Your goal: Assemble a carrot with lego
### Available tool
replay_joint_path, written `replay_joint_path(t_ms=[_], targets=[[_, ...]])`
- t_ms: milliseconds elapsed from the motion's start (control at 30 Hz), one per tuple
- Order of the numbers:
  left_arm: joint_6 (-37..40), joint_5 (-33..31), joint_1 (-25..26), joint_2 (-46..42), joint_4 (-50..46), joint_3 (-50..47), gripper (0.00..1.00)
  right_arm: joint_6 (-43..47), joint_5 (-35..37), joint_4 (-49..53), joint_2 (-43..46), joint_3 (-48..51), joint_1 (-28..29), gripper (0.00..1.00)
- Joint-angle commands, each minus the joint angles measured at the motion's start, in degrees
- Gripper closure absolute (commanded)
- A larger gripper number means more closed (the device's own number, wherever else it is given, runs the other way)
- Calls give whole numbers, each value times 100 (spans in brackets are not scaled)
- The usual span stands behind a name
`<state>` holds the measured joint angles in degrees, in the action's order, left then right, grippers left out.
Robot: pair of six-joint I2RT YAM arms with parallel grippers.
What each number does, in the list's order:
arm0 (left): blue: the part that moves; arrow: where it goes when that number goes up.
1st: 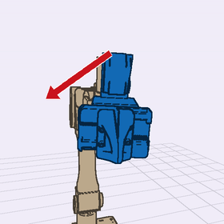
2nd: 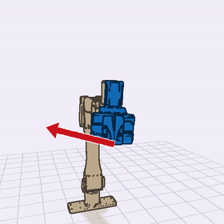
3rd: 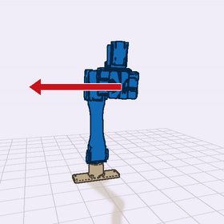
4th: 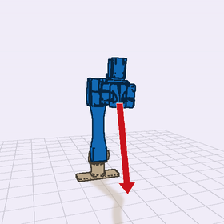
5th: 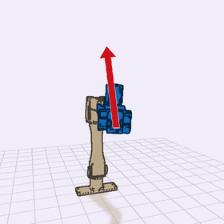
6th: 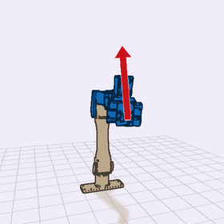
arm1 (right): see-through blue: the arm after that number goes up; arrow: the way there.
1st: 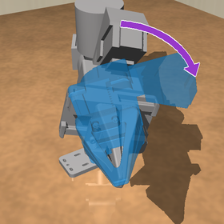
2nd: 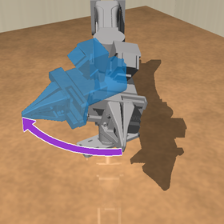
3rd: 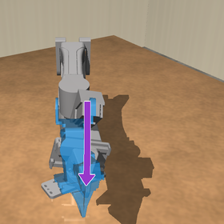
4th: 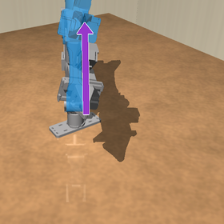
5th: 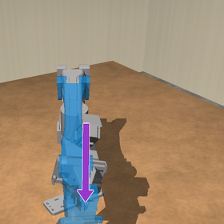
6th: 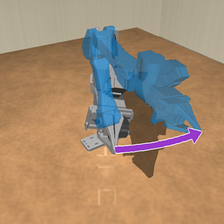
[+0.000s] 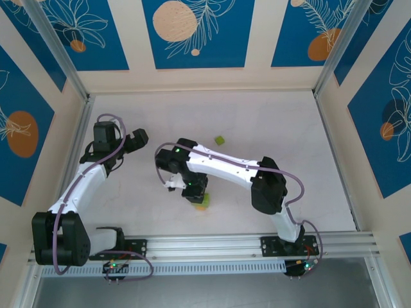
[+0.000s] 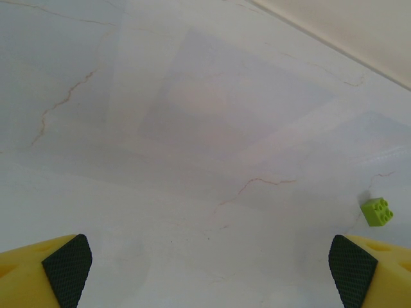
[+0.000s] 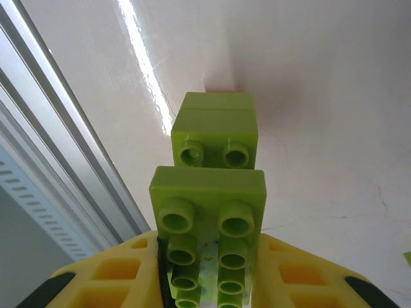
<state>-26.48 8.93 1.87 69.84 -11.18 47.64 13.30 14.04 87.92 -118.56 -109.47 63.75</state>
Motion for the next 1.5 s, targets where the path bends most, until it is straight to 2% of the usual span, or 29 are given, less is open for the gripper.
replay_joint_path(t_ms=[0,1467], targets=[[78,-60,-59,-37,-23,79,3,295,39,84,272,31,68,69],[87,-63,-57,-24,-21,88,3,464,45,-140,36,189,130,68]])
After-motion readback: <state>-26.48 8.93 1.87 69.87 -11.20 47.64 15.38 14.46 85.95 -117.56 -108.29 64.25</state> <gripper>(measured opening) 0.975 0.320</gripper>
